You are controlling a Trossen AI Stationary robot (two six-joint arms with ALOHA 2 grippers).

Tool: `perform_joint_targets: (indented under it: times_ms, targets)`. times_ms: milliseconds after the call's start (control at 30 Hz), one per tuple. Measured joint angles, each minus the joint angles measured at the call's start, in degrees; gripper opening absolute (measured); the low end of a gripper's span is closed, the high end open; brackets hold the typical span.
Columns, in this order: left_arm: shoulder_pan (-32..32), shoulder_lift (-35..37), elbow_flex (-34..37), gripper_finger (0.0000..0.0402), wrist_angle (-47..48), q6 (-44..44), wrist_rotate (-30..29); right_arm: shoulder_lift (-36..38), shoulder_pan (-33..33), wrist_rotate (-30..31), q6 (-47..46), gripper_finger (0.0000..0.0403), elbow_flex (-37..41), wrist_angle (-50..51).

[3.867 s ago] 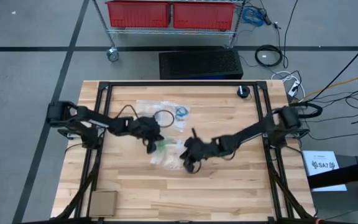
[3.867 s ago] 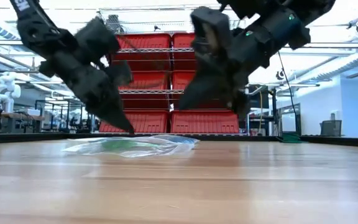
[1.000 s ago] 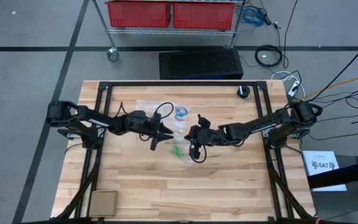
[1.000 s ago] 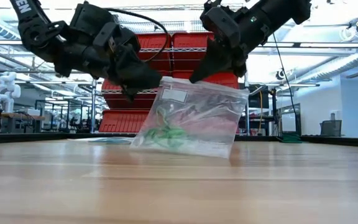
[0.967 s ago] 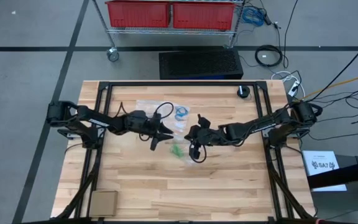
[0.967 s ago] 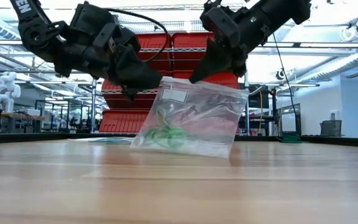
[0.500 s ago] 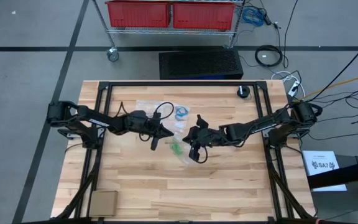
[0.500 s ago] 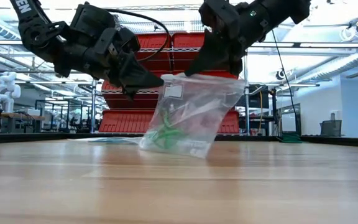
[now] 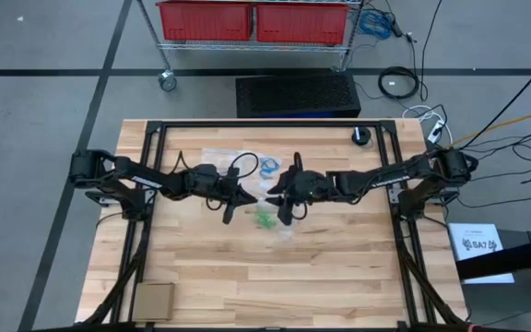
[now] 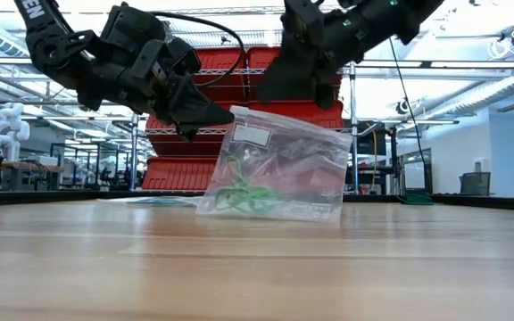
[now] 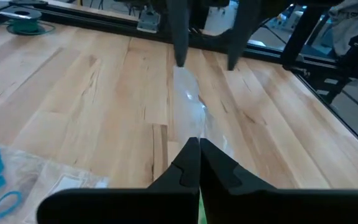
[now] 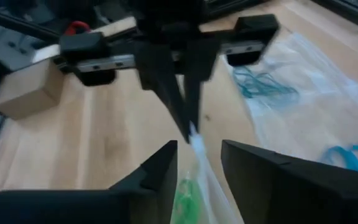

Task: Sort rubber bands
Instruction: Close the bottom zip lock bag

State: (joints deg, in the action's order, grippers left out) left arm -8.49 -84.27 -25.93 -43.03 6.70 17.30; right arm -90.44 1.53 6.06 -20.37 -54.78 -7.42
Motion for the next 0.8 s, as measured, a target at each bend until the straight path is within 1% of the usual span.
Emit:
perform_joint_targets:
  times_ms: [200, 400, 533, 733, 800]
  targets:
    - [0.0, 0.0, 0.0, 0.0001, 0.02, 0.02, 0.0, -0.17, -2.0, -3.12, 4.09, 0.0117, 0.0, -0.19]
    - [0.0, 0.0, 0.0, 0.0, 0.0, 0.02, 0.0, -0.39, -2.12, -3.76, 6.8, 0.0119, 0.0, -0.77]
    - [0.0, 0.0, 0.0, 0.0, -0.02, 0.04, 0.0, -2.27, -2.12, -5.08, 7.69, 0.0119, -0.11, -2.22]
    - [0.0, 0.0, 0.0, 0.0, -0.07, 0.07, 0.0, -5.79, -2.23, -5.54, 9.88, 0.0118, -3.64, -0.56]
    - [-0.02, 0.0, 0.0, 0.0, -0.07, 0.07, 0.0, -6.3, -2.38, -6.2, 10.62, 0.0112, -4.92, 1.13]
